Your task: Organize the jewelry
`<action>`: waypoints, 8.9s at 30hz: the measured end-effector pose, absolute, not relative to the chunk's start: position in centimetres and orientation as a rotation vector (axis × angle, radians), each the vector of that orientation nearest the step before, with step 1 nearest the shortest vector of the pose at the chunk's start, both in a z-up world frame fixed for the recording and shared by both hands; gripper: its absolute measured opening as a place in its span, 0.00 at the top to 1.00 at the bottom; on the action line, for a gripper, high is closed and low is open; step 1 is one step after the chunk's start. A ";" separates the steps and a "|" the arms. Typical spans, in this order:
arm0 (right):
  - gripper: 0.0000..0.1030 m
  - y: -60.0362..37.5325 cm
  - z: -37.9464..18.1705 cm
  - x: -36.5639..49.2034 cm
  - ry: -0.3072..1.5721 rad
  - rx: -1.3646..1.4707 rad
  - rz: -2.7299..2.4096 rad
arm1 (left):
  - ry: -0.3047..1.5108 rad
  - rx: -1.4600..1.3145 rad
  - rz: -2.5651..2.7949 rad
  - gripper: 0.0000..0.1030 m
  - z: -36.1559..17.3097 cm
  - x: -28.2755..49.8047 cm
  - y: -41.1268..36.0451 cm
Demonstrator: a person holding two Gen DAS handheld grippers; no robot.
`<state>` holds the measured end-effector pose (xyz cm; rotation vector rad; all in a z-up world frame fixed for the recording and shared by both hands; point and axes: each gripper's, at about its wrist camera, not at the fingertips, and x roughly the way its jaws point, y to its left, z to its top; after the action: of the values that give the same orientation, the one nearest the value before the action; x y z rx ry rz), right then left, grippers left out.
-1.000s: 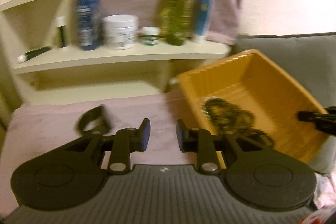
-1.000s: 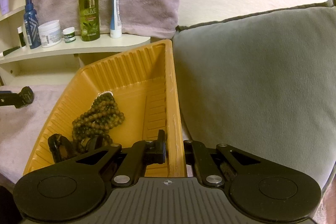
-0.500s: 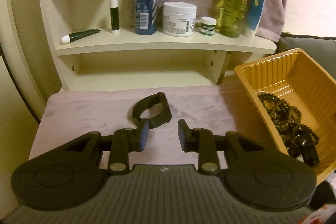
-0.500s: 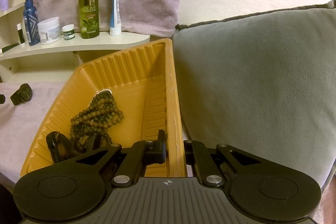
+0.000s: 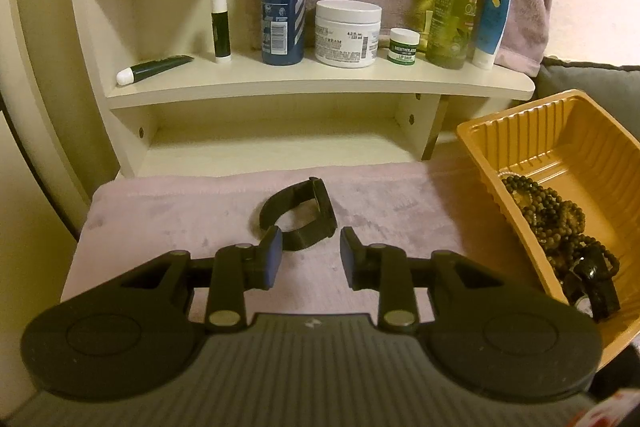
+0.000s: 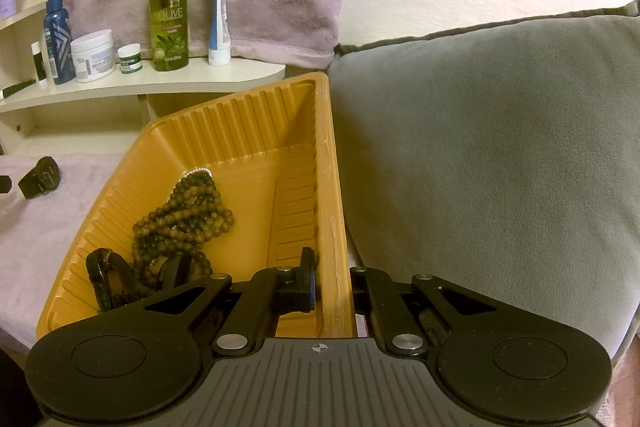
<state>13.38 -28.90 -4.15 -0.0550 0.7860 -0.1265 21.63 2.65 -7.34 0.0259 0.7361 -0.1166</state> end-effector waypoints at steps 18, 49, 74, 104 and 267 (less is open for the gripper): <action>0.94 -29.0 -4.5 13.7 0.801 -0.058 -0.125 | 0.783 0.142 -0.162 0.67 -10.8 27.3 1.1; 0.94 -29.2 -4.6 13.5 0.798 -0.042 -0.125 | 0.798 0.052 -0.233 0.90 -9.2 25.1 0.1; 0.95 -29.0 -4.1 13.2 0.772 -0.020 -0.114 | 0.747 -0.059 -0.378 0.90 -4.5 21.1 -5.0; 0.95 -30.0 -4.5 13.3 0.780 0.010 -0.097 | 0.827 0.027 -0.563 0.88 -6.2 22.6 -14.8; 0.21 -18.9 0.8 3.3 0.930 0.116 0.135 | 0.839 -0.050 -0.035 0.00 -0.6 2.6 -1.3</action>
<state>3.29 -18.90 0.77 0.1158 0.9299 0.1345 2.56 -1.35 -0.65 -0.0495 0.8395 -0.0347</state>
